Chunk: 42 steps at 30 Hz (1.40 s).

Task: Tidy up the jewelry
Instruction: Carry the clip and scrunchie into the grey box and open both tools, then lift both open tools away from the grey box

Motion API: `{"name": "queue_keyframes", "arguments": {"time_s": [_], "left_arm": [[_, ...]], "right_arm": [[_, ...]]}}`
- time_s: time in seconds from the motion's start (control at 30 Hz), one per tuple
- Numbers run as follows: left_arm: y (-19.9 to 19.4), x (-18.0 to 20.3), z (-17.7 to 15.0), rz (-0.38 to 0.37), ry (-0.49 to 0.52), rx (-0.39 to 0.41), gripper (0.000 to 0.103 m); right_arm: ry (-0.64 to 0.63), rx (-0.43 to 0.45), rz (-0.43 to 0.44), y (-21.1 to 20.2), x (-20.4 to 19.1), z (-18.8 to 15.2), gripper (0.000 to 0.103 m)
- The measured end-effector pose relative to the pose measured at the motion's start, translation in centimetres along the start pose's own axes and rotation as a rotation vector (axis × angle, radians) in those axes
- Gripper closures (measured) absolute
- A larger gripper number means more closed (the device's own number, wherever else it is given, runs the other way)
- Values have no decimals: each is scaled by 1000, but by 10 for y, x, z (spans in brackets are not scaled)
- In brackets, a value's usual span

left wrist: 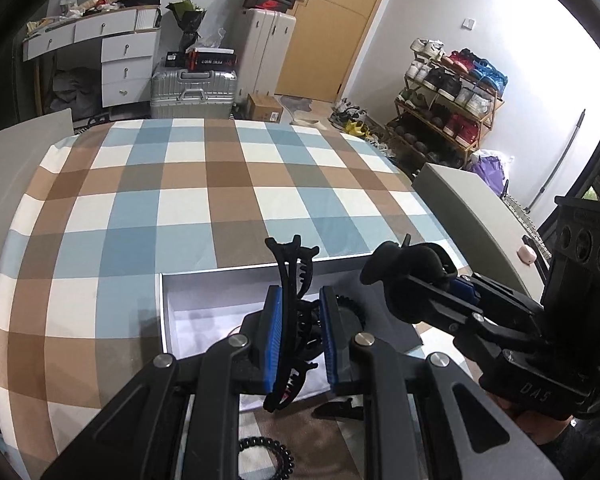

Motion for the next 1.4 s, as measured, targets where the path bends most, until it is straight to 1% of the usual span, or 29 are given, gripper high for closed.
{"name": "queue_keyframes", "arguments": {"time_s": [0.07,0.13,0.2,0.3,0.37,0.47,0.53,0.57,0.6,0.67,0.73,0.87,0.9,0.93,0.97,1.07,1.17,1.23,1.27,1.33,1.4], "left_arm": [[4,0,0,2,2,-13,90],[7,0,1,2,3,-19,90],[8,1,2,0,-5,-12,90],[11,2,3,-10,-2,-15,90],[9,2,3,-19,-9,3,90],[7,0,5,1,-13,13,88],[7,0,5,-7,-10,13,77],[5,0,4,-12,-13,17,64],[2,0,3,-15,-16,26,53],[-1,-1,3,-14,-26,45,51],[-5,-1,1,-5,-29,50,51],[-12,1,-5,12,-24,52,51],[-13,1,-6,20,-23,53,51],[-16,1,-8,26,-21,57,51],[-20,2,-9,29,-18,64,50],[-28,2,-13,52,-11,89,46],[-37,5,-17,87,11,130,45],[-40,5,-19,114,18,147,40],[-43,5,-21,129,19,160,35],[-48,5,-23,139,18,185,33],[-50,4,-26,141,15,190,30]], "right_arm": [[2,-14,4,4,1,-2,73],[1,-34,-12,10,4,-3,73],[-5,-61,-28,16,6,-5,73],[6,-78,-23,23,10,-8,73],[10,-93,-22,26,12,-9,72],[27,-79,-33,22,17,-9,70],[37,-50,-14,13,18,-7,61],[33,-35,-12,9,17,-6,58],[21,-16,-17,2,14,-5,55],[2,0,-24,-6,10,-3,53],[-5,13,-36,-14,6,-2,46],[-35,39,-52,-29,-2,-1,42],[-53,54,-61,-37,-7,0,36],[-60,65,-64,-41,-8,0,33],[-69,85,-63,-49,-12,0,29],[-86,107,-64,-61,-18,0,26],[-107,115,-87,-70,-25,0,20],[-134,138,-106,-79,-31,-1,15],[-140,148,-110,-82,-33,-1,13],[-154,176,-111,-92,-39,-3,5],[-169,189,-114,-98,-43,-6,3]]}}
Point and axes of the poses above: each gripper's, at about its wrist camera, not at the fingertips, and y roughly the way its jaws point, x to its right, z to its top, the point moved 2 cm from there along y, roughly the way its jaws point, and after that the axes turned 10 degrees about -y, right-handed, at the moved point
